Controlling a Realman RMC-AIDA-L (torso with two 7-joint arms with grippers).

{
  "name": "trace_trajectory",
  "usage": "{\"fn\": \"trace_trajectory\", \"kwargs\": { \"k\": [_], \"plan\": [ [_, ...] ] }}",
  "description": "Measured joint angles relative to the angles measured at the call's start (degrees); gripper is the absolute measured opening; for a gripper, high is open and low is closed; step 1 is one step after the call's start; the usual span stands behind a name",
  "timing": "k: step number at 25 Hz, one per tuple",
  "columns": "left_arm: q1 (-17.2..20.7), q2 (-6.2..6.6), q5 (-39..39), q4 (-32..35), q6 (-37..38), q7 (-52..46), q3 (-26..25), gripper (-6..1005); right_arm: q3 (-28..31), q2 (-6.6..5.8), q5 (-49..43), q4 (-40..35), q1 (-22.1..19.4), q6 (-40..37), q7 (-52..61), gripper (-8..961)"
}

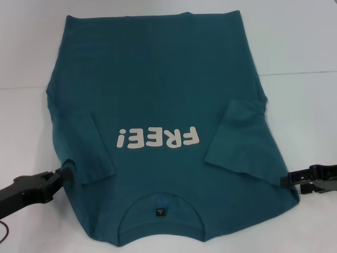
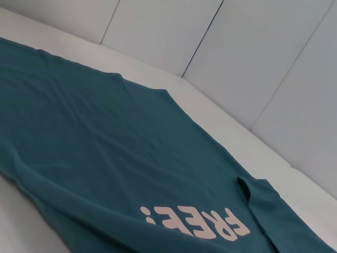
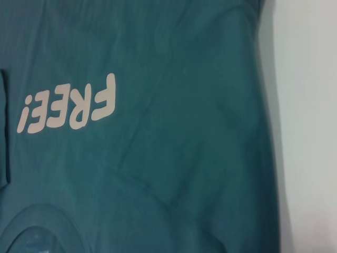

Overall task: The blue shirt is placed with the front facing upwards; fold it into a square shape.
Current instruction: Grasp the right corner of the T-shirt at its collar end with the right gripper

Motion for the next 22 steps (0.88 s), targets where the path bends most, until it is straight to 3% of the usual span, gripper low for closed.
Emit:
{"fn": "trace_trajectory", "kwargs": {
  "k": [22],
  "plan": [
    [-0.09,-0.09,-0.09,0.0,0.0,0.0,0.0,33,0.0,0.89,0.47,0.99,0.73,0.87,-0.01,793]
  ]
}}
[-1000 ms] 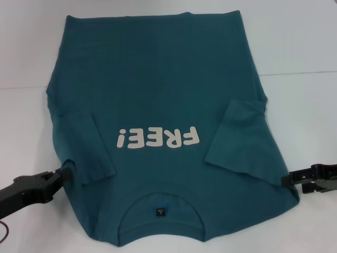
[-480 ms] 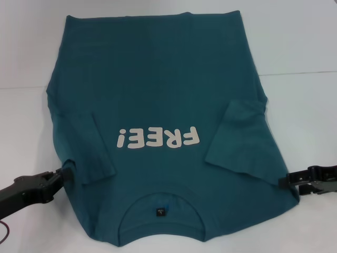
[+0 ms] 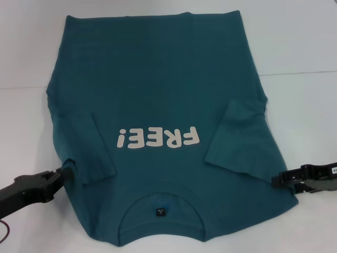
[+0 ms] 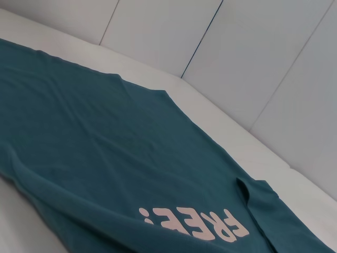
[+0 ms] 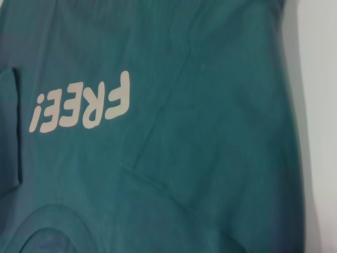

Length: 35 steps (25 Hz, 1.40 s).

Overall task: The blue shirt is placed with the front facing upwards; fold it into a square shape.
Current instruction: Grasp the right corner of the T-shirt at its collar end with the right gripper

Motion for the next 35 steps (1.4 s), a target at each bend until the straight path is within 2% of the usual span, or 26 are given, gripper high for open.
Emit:
{"fn": "trace_trajectory", "kwargs": {
  "k": [3,9,19,25,27,35],
  "plan": [
    [0.0,0.0,0.0,0.0,0.0,0.0,0.0,33,0.0,0.0,0.0,0.46,0.08,0.35,0.0,791],
    [0.0,0.0,0.0,0.0,0.0,0.0,-0.11,32,0.0,0.09,-0.05,0.63,0.19,0.29,0.19,713],
    [0.09,0.0,0.01,-0.03,0.0,0.0,0.0,32,-0.09,-0.1,-2.08,0.66,0.32,-0.04,0.27,497],
    [0.09,0.02,0.01,-0.4,0.0,0.0,-0.1,32,-1.05,-0.12,-2.84,0.13,0.5,-0.09,0.08,279],
    [0.09,0.06,0.01,-0.59,0.0,0.02,-0.19,33,-1.43,-0.12,-2.84,0.03,0.58,-0.09,-0.08,67],
    [0.17,0.09,0.01,-0.62,0.08,0.06,-0.31,33,-1.88,-0.22,-2.14,-0.11,0.74,-0.21,-0.36,11]
  ]
}}
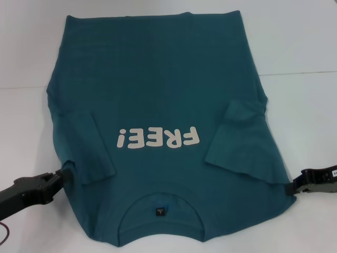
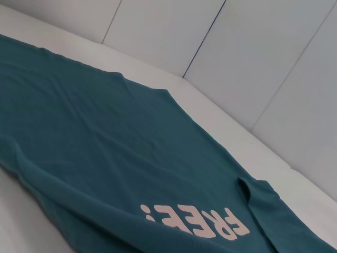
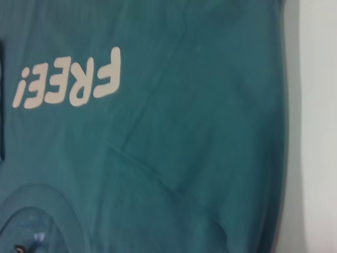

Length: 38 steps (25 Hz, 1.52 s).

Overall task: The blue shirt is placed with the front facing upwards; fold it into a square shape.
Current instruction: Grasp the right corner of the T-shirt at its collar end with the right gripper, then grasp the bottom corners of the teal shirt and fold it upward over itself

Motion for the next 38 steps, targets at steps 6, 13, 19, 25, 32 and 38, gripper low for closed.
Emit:
{"fn": "trace_trajectory", "kwargs": {
  "k": [6,13,19,25,32,38],
  "plan": [
    [-0.12,0.0,-0.04,0.0,0.06,0.02,-0.06,33,0.23,-0.72,3.16,-0.03,-0.55,-1.07,-0.13,15],
    [-0.12,0.05,-1.09,0.0,0.67,0.03,-0.05,33,1.37,-1.41,4.47,-0.03,-0.77,-2.5,-0.64,20],
    [0.15,0.09,-1.42,0.22,2.1,0.02,-0.09,33,4.81,-1.88,4.59,-0.03,-1.15,-5.55,-2.1,24],
    [0.75,0.09,-1.43,0.2,3.54,-0.38,-0.23,32,7.3,-2.03,6.43,-0.11,-3.04,-9.11,-4.37,27],
    [2.13,0.09,-1.53,0.39,5.99,-1.2,-1.34,32,7.73,-2.11,7.65,-0.12,-5.25,-10.29,-6.0,32],
    [4.1,0.08,-1.6,0.44,10.15,-1.27,-3.92,32,8.26,-1.89,9.67,-0.12,-7.23,-11.72,-7.84,36]
  ]
}}
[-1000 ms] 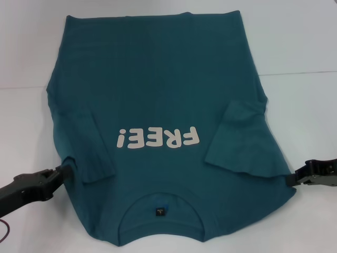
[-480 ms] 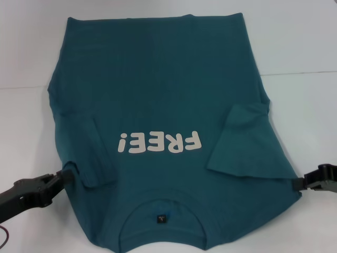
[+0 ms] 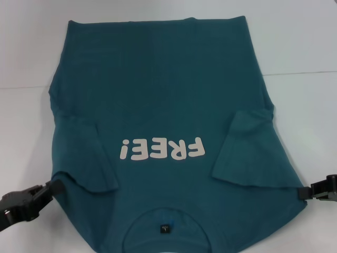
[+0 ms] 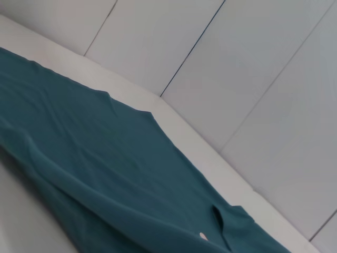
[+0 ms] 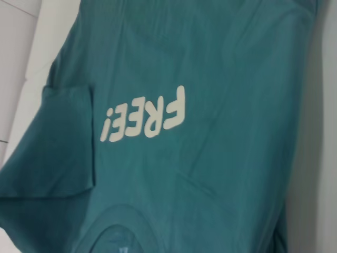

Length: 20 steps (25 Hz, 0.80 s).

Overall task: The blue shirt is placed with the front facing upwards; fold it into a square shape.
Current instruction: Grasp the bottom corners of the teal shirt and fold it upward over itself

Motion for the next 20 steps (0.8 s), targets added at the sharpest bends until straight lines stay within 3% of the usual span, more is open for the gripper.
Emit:
{"fn": "trace_trajectory", "kwargs": {
  "k": [12,20],
  "plan": [
    [2.75,-0.32,-0.83,-0.34,6.02,0.07,-0.88,32,0.36,0.57,3.51,0.33,-3.02,-2.0,-3.11,44],
    [5.06,-0.41,-1.3,-0.56,8.97,0.41,-0.87,33,4.6,1.17,3.99,0.44,-6.52,-6.54,-6.72,49]
  ]
}}
